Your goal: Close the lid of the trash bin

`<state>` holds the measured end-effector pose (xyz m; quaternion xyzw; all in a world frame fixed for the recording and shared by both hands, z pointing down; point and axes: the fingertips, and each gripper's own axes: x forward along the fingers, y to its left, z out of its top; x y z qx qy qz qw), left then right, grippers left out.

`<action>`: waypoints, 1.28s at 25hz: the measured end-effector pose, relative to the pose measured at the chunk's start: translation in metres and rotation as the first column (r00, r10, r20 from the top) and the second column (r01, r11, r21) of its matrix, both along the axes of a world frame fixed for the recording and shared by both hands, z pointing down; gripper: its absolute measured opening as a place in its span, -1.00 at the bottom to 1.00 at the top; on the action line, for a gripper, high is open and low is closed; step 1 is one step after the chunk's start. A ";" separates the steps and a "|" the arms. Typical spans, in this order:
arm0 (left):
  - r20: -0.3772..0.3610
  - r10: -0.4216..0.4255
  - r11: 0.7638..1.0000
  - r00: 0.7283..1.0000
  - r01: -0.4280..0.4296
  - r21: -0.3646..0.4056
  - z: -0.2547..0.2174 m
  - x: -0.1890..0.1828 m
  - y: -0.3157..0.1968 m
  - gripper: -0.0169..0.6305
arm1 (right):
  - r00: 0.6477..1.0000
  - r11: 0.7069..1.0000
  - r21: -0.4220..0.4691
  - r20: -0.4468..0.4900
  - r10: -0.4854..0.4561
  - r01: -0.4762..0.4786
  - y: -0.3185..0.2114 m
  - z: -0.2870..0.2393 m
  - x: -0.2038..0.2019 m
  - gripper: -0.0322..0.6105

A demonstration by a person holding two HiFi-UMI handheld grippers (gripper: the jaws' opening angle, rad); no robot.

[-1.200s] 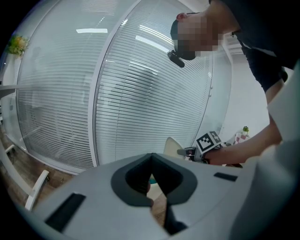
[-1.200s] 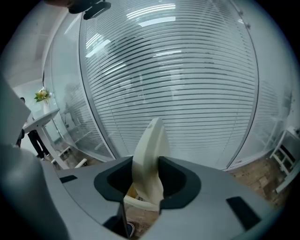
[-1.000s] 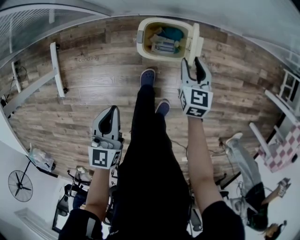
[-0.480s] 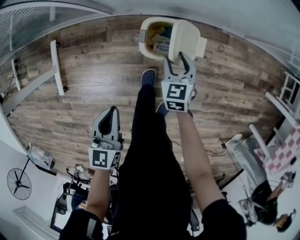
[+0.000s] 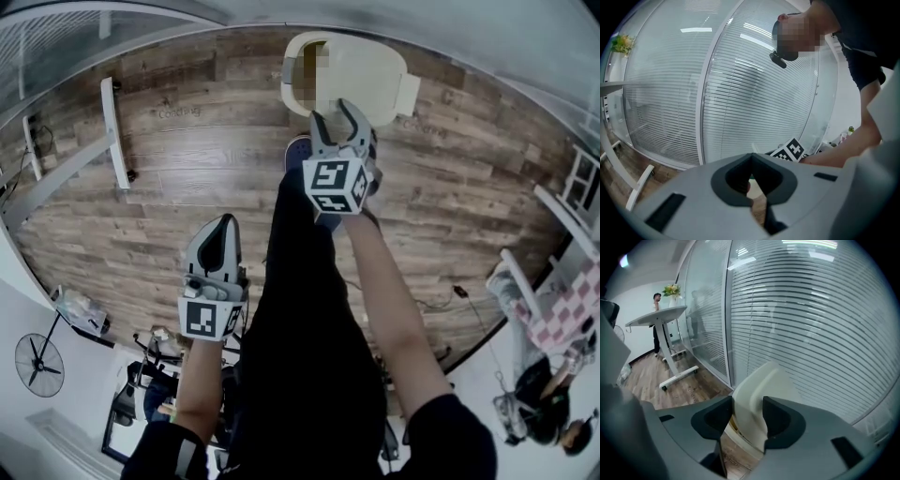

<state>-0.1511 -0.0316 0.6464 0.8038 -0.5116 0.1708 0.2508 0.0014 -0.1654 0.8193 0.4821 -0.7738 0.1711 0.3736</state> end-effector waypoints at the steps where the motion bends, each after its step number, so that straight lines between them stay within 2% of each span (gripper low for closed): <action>1: 0.001 0.000 1.000 1.000 0.000 -0.004 0.001 -0.001 0.000 -0.93 | 1.000 1.000 -0.003 -0.006 -0.012 0.012 0.000 0.004 -0.003 -0.27; 11: 0.001 -0.013 1.000 1.000 0.013 -0.022 0.014 -0.014 0.003 -0.93 | 0.992 0.996 -0.032 -0.087 -0.088 0.085 -0.001 0.038 -0.023 -0.26; 18: 0.002 -0.033 0.999 0.999 0.033 -0.044 0.024 -0.026 0.008 -0.93 | 0.988 0.988 -0.094 -0.086 -0.129 0.121 0.001 0.068 -0.037 -0.28; 29: 0.005 -0.069 0.996 0.998 0.069 -0.056 0.035 -0.041 0.007 -0.93 | 0.992 0.978 -0.173 -0.034 -0.121 0.114 -0.001 0.099 -0.043 -0.32; 30: 0.006 -0.070 0.996 0.998 0.070 -0.057 0.035 -0.041 0.007 -0.93 | 0.994 0.979 -0.180 -0.023 -0.104 0.098 -0.002 0.101 -0.042 -0.35; 32: 0.005 -0.074 0.995 0.997 0.075 -0.060 0.037 -0.042 0.008 -0.93 | 0.998 0.979 -0.197 0.002 -0.059 0.058 -0.007 0.105 -0.037 -0.54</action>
